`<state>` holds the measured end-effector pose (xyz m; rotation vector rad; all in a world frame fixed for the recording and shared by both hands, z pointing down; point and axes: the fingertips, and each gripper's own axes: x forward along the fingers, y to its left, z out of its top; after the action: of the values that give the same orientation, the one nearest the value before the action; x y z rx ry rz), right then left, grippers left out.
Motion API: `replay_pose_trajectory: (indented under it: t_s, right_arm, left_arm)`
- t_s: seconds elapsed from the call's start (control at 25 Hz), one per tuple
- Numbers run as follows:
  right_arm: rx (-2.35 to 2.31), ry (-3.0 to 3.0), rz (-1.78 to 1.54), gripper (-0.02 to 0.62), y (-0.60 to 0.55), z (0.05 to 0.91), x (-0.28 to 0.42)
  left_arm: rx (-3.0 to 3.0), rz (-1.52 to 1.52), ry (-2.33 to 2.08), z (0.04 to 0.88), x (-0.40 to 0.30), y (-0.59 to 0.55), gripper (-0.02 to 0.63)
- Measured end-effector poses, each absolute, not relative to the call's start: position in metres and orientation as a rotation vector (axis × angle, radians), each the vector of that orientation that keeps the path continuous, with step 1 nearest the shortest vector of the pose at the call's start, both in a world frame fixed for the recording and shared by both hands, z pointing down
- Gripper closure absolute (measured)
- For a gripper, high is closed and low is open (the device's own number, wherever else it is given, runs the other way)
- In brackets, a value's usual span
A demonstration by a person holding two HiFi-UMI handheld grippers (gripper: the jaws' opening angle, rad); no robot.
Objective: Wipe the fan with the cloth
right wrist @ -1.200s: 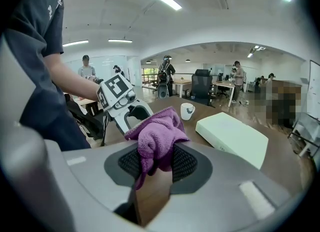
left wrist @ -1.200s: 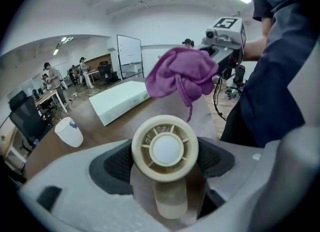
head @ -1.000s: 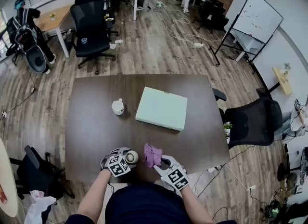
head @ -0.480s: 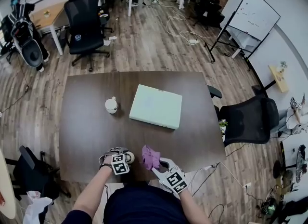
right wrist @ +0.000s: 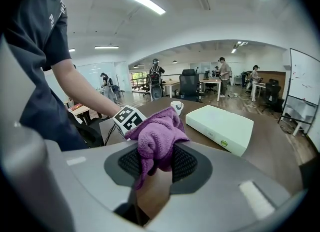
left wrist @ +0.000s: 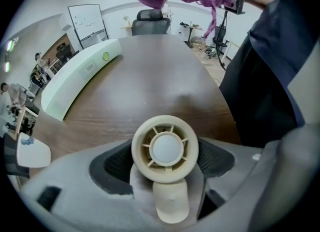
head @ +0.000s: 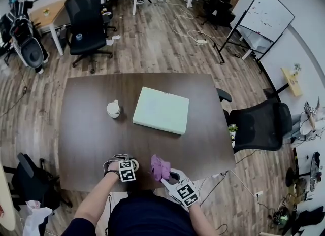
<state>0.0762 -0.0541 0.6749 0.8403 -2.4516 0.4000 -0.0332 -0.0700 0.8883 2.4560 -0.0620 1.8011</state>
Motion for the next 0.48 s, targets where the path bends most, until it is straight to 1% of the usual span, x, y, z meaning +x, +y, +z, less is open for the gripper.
replay_pose_trajectory:
  t_s: [0.16, 0.32, 0.48]
  right_arm:
    - [0.851, -2.444, 0.417, 0.466, -0.051, 0.676, 0.082]
    - [0.86, -2.452, 0.441, 0.466, -0.048, 0.677, 0.088]
    - [0.867, -2.45, 0.443, 0.466, -0.048, 0.677, 0.092]
  left_arm:
    - [2.45, 1.774, -0.091, 0.89, -0.031, -0.073, 0.225]
    - [2.424, 1.676, -0.168, 0.887, -0.029, -0.075, 0.218]
    - [2.451, 1.595, -0.23, 0.877, -0.026, -0.079, 0.178]
